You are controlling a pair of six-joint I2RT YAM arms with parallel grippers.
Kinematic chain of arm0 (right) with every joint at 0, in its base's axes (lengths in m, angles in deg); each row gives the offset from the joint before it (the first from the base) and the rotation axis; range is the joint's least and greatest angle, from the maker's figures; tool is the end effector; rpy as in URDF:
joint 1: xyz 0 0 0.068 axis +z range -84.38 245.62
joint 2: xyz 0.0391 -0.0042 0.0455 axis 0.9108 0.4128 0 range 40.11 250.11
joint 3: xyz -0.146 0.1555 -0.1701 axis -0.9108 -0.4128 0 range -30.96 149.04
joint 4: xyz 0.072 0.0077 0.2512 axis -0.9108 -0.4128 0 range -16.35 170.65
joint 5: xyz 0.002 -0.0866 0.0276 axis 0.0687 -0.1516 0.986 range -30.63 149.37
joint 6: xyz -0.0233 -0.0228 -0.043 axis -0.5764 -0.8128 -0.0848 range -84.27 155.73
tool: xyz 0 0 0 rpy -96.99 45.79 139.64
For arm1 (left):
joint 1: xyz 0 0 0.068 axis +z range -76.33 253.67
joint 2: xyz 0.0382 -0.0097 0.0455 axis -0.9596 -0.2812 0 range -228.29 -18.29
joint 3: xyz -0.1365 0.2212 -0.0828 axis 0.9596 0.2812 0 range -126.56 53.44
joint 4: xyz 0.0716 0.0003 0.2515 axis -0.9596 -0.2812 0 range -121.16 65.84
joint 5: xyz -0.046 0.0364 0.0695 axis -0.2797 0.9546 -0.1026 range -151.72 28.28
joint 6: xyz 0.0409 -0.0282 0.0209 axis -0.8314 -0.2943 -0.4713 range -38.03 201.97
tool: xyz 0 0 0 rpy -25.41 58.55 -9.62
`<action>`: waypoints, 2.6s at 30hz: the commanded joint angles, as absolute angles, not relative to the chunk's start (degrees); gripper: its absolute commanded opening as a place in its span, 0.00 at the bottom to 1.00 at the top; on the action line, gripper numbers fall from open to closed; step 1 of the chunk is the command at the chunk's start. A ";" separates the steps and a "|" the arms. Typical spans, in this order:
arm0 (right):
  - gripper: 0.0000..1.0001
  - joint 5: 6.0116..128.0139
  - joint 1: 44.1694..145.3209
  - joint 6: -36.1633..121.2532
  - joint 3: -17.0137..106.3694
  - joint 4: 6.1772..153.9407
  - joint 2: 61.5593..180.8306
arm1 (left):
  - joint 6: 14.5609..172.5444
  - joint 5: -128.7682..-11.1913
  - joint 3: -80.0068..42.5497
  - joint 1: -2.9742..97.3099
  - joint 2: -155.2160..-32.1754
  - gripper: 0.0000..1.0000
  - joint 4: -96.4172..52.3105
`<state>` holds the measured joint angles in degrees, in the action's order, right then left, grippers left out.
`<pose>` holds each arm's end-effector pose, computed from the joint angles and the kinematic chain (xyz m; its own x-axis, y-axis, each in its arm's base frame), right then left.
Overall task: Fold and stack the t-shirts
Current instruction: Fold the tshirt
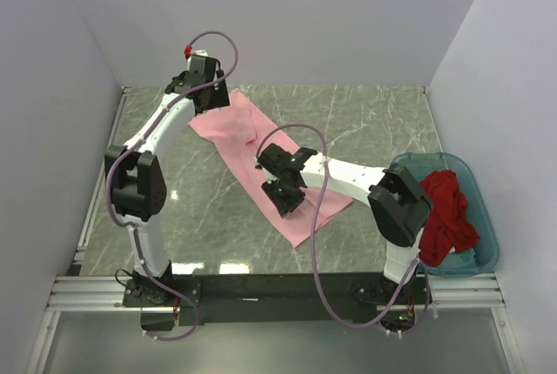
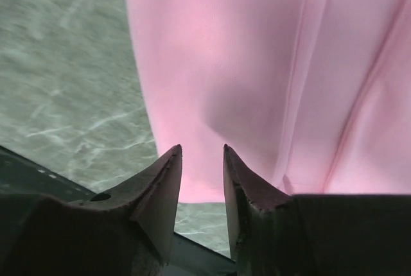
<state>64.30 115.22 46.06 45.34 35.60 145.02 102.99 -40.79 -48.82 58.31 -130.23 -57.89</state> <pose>0.2326 0.2779 0.1989 -0.7507 -0.6065 -0.2620 -0.6504 0.7481 0.1316 0.4356 -0.1064 0.3026 -0.6176 -0.1778 -0.7661 -0.2403 0.9702 -0.0314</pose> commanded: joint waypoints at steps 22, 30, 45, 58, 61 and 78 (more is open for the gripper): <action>0.36 73.08 126.52 48.29 54.11 31.53 160.00 | 115.02 -43.00 -13.71 58.46 -91.86 1.00 -62.21; 0.38 79.94 129.60 50.05 60.62 32.13 158.51 | 115.28 -44.23 -12.74 58.46 -91.76 0.99 -62.13; 0.48 63.77 110.29 60.34 35.50 42.50 129.69 | 116.16 -50.65 -23.45 54.34 -113.45 0.80 -56.94; 0.48 63.50 103.32 62.27 25.48 46.19 120.54 | 115.64 -47.39 -42.62 50.73 -137.89 0.71 -60.10; 0.48 64.12 102.97 62.97 24.77 47.34 120.80 | 115.20 -47.22 -44.20 50.47 -140.97 0.70 -60.10; 0.51 64.12 101.74 63.15 26.61 48.58 124.58 | 107.55 -48.01 -67.75 50.46 -158.92 0.84 -61.60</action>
<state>64.91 102.48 62.52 24.86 47.31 124.56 109.17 -46.84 -63.96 50.71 -156.52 -60.34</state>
